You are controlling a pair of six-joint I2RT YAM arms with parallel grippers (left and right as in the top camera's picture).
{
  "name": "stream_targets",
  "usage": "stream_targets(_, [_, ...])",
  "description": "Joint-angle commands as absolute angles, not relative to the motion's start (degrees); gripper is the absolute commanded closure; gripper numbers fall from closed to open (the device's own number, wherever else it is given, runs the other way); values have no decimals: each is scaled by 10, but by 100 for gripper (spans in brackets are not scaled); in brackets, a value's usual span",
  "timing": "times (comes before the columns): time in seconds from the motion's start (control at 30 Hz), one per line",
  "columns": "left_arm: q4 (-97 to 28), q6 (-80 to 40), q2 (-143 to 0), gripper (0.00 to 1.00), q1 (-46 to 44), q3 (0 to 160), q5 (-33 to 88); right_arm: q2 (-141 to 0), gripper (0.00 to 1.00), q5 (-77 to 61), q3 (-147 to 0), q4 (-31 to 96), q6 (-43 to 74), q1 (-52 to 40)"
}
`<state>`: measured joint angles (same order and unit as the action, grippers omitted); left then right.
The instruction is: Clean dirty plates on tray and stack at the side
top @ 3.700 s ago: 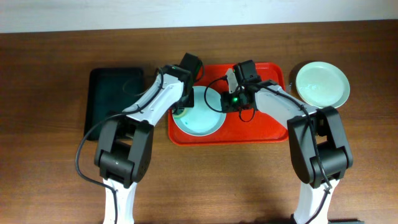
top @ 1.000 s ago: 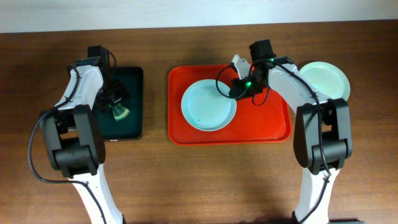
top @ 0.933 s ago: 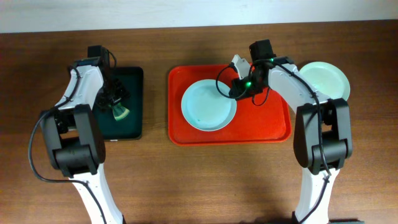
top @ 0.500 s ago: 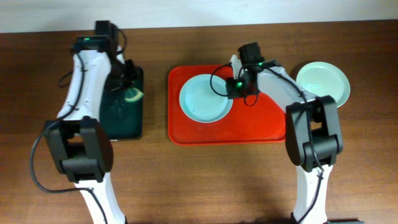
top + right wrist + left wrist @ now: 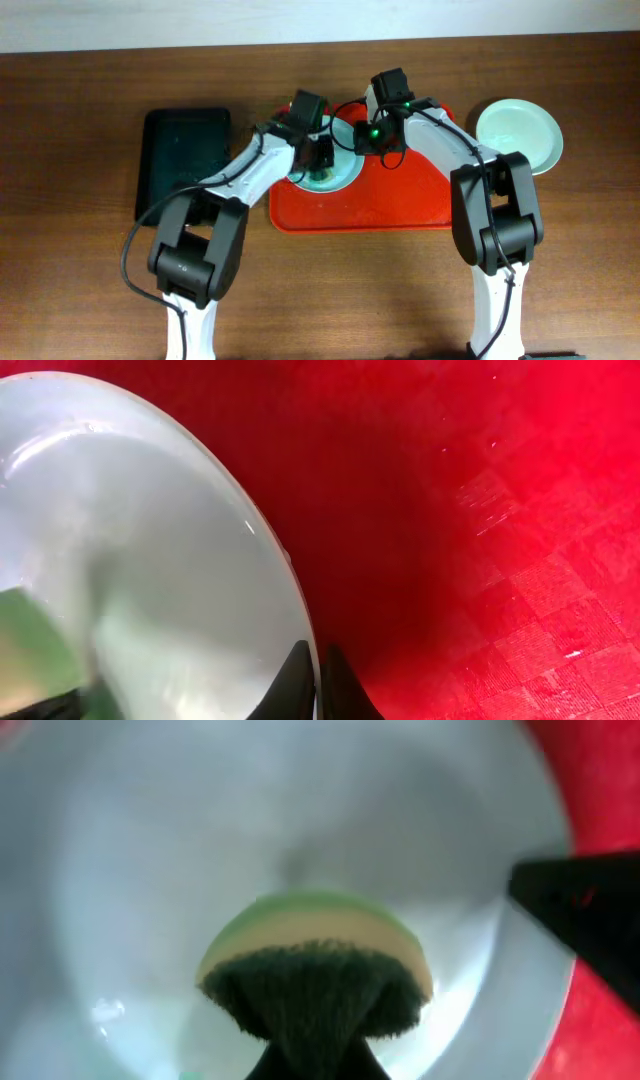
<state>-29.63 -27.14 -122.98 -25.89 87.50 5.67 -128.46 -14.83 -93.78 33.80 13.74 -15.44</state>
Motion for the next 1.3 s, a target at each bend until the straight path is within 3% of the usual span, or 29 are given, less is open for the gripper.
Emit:
stream_targets(0.0, [-256, -278, -1222, 100, -258, 810, -38, -1320, 96, -115, -928, 346, 144, -159])
stream_targets(0.17, [-277, -222, -1215, 100, -257, 798, -340, -1320, 96, -115, -928, 353, 144, -159])
stream_targets(0.3, [-281, -222, -1134, 100, -255, 826, -309, -1320, 96, -115, -928, 353, 136, -159])
stream_targets(0.37, [-295, -266, -1060, 100, -225, 828, -261, -1304, 96, -111, -928, 355, 75, -165])
stream_targets(0.43, [-341, -291, -1012, 100, -134, 828, -172, -1246, 96, -9, -929, 361, 60, -182])
stream_targets(0.53, [-402, -291, -1034, 100, -31, 810, -130, -1153, 96, 194, -929, 360, 19, -239])
stream_targets(0.77, [-369, -291, -1138, 100, -7, 789, -129, -1102, 96, 608, -929, 285, -205, -401])
stream_targets(0.83, [-367, -291, -1146, 99, -6, 789, -133, -1102, 96, 665, -929, 261, -259, -421])
stream_targets(0.87, [-367, -291, -1148, 95, -6, 789, -133, -1102, 96, 678, -929, 255, -286, -430])
stream_targets(0.9, [-367, -291, -1148, 78, -6, 789, -133, -1102, 96, 682, -929, 254, -300, -440])
stream_targets(0.93, [-367, -291, -1148, 34, -6, 789, -133, -1102, 96, 682, -929, 254, -308, -444])
stream_targets(0.97, [-367, -291, -1148, 13, -6, 789, -133, -1102, 96, 689, -929, 254, -323, -448])
stream_targets(1.0, [-367, -291, -1148, 0, -6, 789, -133, -1102, 96, 717, -929, 246, -338, -451])
stream_targets(1.17, [-361, -291, -1148, 1, -6, 789, -135, -1102, 96, 780, -929, 246, -391, -455])
stream_targets(1.27, [-365, -291, -1146, 1, -6, 789, -162, -1102, 96, 739, -929, 246, -327, -450])
